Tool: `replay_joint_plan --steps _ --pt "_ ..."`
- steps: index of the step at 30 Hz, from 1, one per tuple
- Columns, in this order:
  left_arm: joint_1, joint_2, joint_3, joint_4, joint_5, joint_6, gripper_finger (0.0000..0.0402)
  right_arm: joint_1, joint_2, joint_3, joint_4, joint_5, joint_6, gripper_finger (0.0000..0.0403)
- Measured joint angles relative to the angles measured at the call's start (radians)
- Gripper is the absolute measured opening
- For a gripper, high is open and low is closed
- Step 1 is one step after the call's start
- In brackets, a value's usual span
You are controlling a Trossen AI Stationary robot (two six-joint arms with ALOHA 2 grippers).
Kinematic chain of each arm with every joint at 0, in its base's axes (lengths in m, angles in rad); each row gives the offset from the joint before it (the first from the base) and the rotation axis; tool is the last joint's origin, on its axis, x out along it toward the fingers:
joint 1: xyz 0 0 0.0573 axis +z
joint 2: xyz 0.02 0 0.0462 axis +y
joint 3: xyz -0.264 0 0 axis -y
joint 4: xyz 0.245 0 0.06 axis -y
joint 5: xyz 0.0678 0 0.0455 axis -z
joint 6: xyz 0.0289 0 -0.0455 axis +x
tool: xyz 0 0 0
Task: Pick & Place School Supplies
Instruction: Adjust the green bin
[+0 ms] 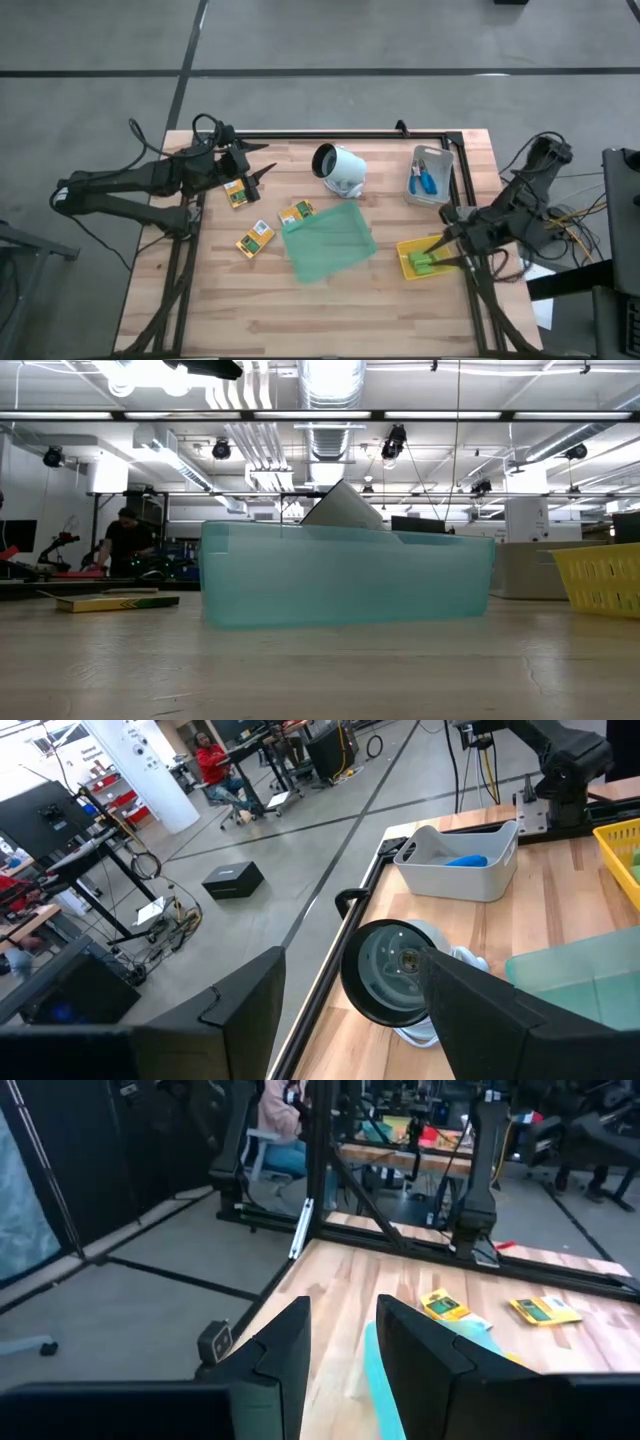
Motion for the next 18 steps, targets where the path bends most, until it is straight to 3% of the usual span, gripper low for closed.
replay_joint_plan --steps 8,18 --pt "0.000 0.000 0.000 0.000 0.000 0.000 0.0236 -0.269 0.058 -0.019 0.040 -0.206 -0.030 0.0112" --pt "0.000 0.000 0.000 0.000 0.000 0.000 0.0236 -0.644 0.257 -0.018 0.244 -0.444 -0.048 0.0112"
